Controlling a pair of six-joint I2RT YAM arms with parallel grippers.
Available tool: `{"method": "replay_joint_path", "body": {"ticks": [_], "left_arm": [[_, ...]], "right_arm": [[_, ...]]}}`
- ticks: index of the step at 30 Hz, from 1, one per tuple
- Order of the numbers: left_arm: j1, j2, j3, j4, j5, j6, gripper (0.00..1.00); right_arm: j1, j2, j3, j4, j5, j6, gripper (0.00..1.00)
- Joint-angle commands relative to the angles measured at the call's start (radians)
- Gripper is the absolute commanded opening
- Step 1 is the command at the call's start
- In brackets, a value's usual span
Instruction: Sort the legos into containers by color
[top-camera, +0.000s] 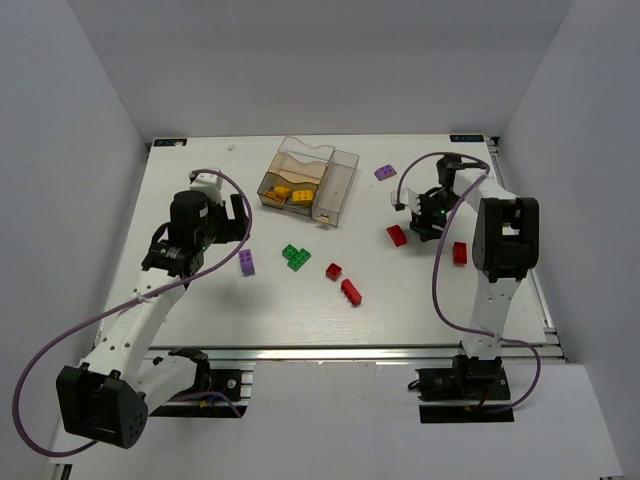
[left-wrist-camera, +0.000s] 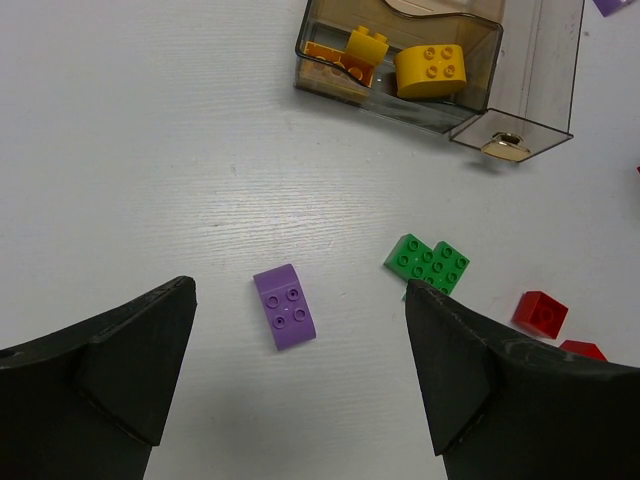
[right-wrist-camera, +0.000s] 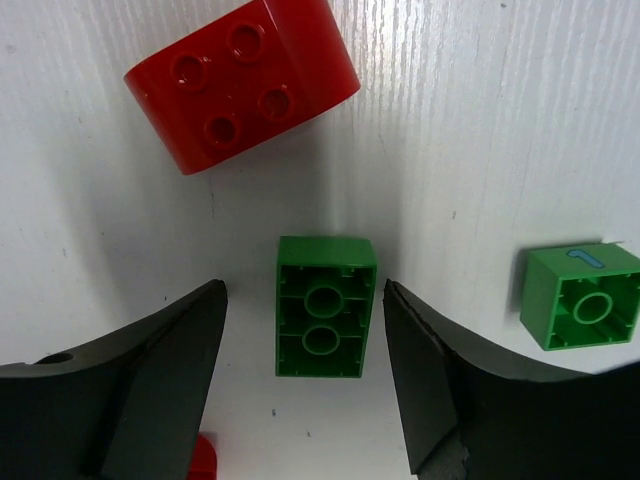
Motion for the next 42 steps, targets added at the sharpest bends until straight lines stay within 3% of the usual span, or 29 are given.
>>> {"method": "replay_joint_path", "body": {"ticks": [1,3,5,6,9,15,20,24,29,42], "left_arm": [[0.004,-0.007,-0.006,0.002,-0.016,0.008,0.95],[0.004,-0.007,-0.006,0.002,-0.020,0.008,0.95],[0.004,-0.006,-0.007,0.002,-0.021,0.006,0.95],[0.004,-0.004,-0.007,0.002,-0.023,0.008,0.95],[0.004,-0.003,-0.007,0.002,-0.024,0.008,0.95],[0.004,0.005,-0.009,0.005,-0.032,0.003,0.95],[0.004,0.019,-0.009,0.001,-0.053,0.005,0.95],[0.004,0.017,-0.015,0.004,-0.078,0.008,0.95],[0.004,0.011,-0.027,0.012,-0.092,0.013,0.95],[0.004,0.022,-0.035,0.024,-0.079,0.022,0.95]], "right_arm": [[-0.006,0.012,-0.009,0.034,0.017,0.014,0.69],[-0.002,0.017,0.003,0.022,0.020,0.020,0.62],[-0.002,0.034,0.020,-0.006,0.032,0.023,0.40],[-0.002,0.040,0.031,-0.011,0.037,0.026,0.24],[-0.002,0.026,0.031,-0.029,0.052,0.026,0.13],[0.064,-0.095,0.113,-0.020,-0.078,0.190,0.08],[0.225,-0.155,0.132,0.168,-0.098,0.536,0.06],[0.329,-0.095,0.236,0.359,-0.070,0.782,0.05],[0.349,0.067,0.483,0.468,-0.103,1.050,0.05],[0.397,0.207,0.503,0.862,-0.158,1.202,0.12]]}}
